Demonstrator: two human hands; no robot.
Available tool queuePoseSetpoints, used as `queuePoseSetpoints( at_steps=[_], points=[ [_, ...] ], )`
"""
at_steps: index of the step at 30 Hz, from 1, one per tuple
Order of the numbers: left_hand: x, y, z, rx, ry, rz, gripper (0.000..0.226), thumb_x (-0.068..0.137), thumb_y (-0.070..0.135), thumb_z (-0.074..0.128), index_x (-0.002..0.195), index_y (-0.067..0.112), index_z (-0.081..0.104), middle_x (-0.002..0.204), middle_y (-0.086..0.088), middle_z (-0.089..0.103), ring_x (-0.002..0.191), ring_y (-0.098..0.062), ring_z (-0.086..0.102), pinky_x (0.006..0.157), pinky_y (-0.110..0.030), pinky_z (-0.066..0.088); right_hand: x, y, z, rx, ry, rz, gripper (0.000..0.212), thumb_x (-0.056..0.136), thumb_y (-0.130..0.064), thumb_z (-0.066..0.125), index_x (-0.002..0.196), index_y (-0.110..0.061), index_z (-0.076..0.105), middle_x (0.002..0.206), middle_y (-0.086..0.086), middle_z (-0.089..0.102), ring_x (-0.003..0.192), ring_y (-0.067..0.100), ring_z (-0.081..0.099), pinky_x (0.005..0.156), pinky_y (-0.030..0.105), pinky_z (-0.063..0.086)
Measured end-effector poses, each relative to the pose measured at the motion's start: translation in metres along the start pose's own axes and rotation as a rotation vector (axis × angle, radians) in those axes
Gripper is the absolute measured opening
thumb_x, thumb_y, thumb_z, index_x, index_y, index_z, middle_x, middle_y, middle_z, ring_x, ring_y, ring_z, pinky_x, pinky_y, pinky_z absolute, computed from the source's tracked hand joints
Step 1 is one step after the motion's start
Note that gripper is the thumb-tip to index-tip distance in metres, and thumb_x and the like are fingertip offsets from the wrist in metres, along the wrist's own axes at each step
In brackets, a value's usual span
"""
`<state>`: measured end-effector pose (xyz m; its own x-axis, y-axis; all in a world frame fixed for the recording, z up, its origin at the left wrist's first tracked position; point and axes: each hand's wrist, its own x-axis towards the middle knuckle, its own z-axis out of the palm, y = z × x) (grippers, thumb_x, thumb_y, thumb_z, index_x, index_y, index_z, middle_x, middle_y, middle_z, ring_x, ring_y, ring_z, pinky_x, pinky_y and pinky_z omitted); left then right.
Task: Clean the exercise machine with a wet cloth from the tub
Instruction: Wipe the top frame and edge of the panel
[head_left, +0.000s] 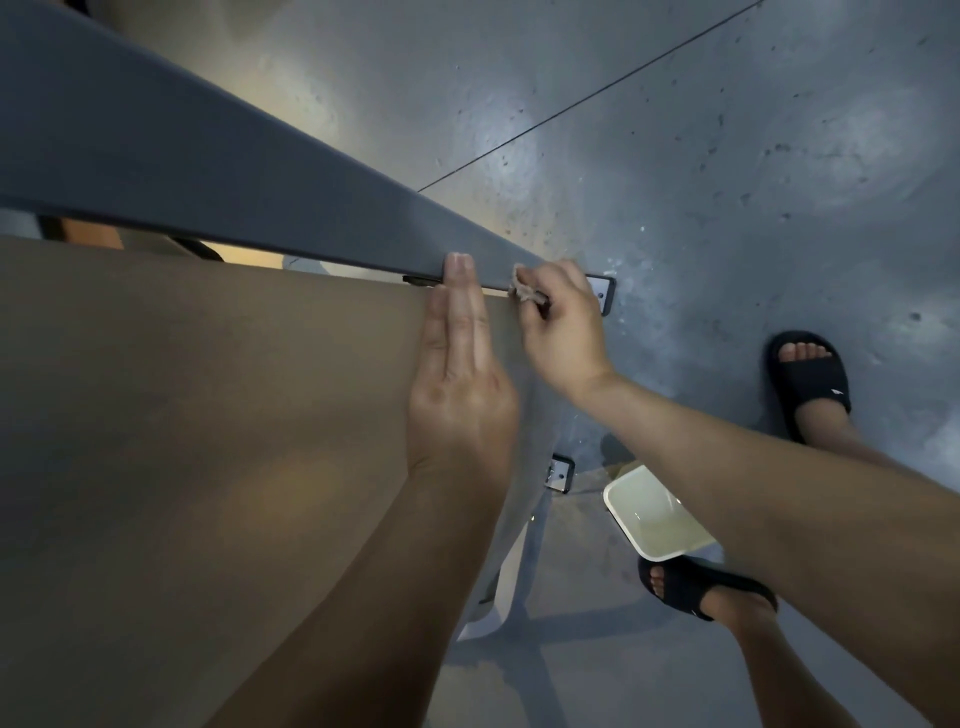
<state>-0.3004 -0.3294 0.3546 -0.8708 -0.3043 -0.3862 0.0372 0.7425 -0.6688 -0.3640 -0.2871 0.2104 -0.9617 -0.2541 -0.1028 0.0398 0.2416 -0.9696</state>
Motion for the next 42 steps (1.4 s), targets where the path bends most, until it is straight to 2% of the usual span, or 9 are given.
queuePoseSetpoints(
  at_steps=[3, 7, 20, 28, 31, 34, 37, 40, 42],
  points=[
    [0.001, -0.001, 0.004, -0.039, 0.099, -0.042, 0.059, 0.102, 0.013, 0.023, 0.151, -0.019, 0.02, 0.165, -0.028, -0.008, 0.156, -0.042, -0.002, 0.122, -0.051, -0.02, -0.008, -0.008, -0.004, 0.048, -0.048, -0.168, 0.023, 0.087, 0.017, 0.06, 0.107, 0.008, 0.069, 0.098, 0.018, 0.056, 0.093, 0.007, 0.053, 0.088, 0.013, 0.042],
    [-0.003, 0.001, -0.003, -0.025, 0.106, 0.027, 0.056, 0.094, 0.002, 0.016, 0.13, -0.016, 0.056, 0.162, -0.039, 0.001, 0.154, -0.049, 0.003, 0.126, -0.053, -0.004, -0.001, -0.006, -0.008, 0.042, -0.055, -0.139, 0.018, 0.088, 0.015, 0.057, 0.102, 0.009, 0.068, 0.096, 0.019, 0.053, 0.09, 0.008, 0.05, 0.087, 0.01, 0.04],
    [-0.001, 0.011, -0.001, -0.041, 0.153, -0.035, 0.055, 0.096, 0.006, 0.02, 0.132, -0.011, 0.058, 0.163, -0.037, 0.011, 0.155, -0.045, 0.009, 0.126, -0.051, -0.003, -0.01, 0.0, -0.002, 0.021, -0.046, -0.264, 0.024, 0.088, 0.016, 0.059, 0.109, 0.008, 0.068, 0.099, 0.018, 0.054, 0.09, 0.017, 0.055, 0.086, 0.017, 0.044],
    [-0.004, 0.014, -0.008, -0.109, 0.027, -0.104, 0.05, 0.093, 0.017, 0.032, 0.115, -0.01, 0.068, 0.163, -0.038, -0.006, 0.155, -0.047, -0.006, 0.123, -0.052, -0.014, 0.035, 0.068, -0.011, -0.022, -0.334, 0.273, 0.014, 0.094, 0.011, 0.059, 0.098, 0.008, 0.072, 0.087, 0.007, 0.059, 0.069, -0.007, 0.062, 0.073, 0.013, 0.045],
    [-0.007, 0.019, -0.022, -0.339, 0.073, -0.192, 0.058, 0.089, 0.021, 0.043, 0.128, -0.02, 0.056, 0.164, -0.035, 0.001, 0.156, -0.043, -0.003, 0.127, -0.05, -0.006, 0.037, 0.058, -0.044, 0.094, -0.322, 0.468, 0.025, 0.099, 0.006, 0.053, 0.12, 0.004, 0.068, 0.1, 0.007, 0.064, 0.065, -0.01, 0.061, 0.063, 0.007, 0.047],
    [-0.013, 0.036, -0.04, -0.652, 0.116, -0.147, 0.076, 0.082, 0.023, 0.05, 0.147, -0.015, 0.039, 0.167, -0.025, 0.016, 0.158, -0.035, 0.005, 0.128, -0.045, 0.006, 0.028, 0.062, -0.082, 0.281, -0.313, 0.631, 0.024, 0.105, -0.001, 0.049, 0.12, -0.01, 0.066, 0.107, 0.008, 0.067, 0.078, 0.007, 0.066, 0.071, 0.029, 0.062],
    [-0.016, 0.066, -0.032, -0.906, 0.1, -0.026, 0.063, 0.082, 0.025, 0.033, 0.132, -0.003, 0.062, 0.15, -0.018, 0.051, 0.147, -0.034, 0.036, 0.116, -0.046, 0.039, 0.021, 0.063, -0.111, 0.449, -0.384, 0.686, 0.019, 0.106, -0.004, 0.049, 0.118, -0.013, 0.061, 0.103, 0.006, 0.066, 0.085, 0.015, 0.066, 0.078, 0.034, 0.06],
    [0.003, 0.092, -0.006, -1.258, -0.033, -0.236, 0.044, 0.089, 0.017, 0.037, 0.117, 0.004, 0.068, 0.12, -0.015, 0.065, 0.116, -0.036, 0.058, 0.103, -0.04, 0.044, 0.019, 0.075, -0.125, 0.513, -0.414, 0.69, 0.016, 0.106, -0.005, 0.048, 0.109, -0.012, 0.062, 0.094, 0.001, 0.065, 0.084, 0.014, 0.06, 0.081, 0.031, 0.054],
    [0.028, 0.107, 0.008, -1.487, -0.228, -0.433, 0.039, 0.098, 0.01, 0.047, 0.134, 0.01, 0.062, 0.133, -0.011, 0.062, 0.123, -0.027, 0.059, 0.109, -0.035, 0.041, 0.021, 0.087, -0.13, 0.554, -0.435, 0.727, 0.018, 0.106, -0.006, 0.048, 0.102, -0.017, 0.062, 0.083, -0.006, 0.066, 0.077, 0.01, 0.06, 0.077, 0.026, 0.053]
  ],
)
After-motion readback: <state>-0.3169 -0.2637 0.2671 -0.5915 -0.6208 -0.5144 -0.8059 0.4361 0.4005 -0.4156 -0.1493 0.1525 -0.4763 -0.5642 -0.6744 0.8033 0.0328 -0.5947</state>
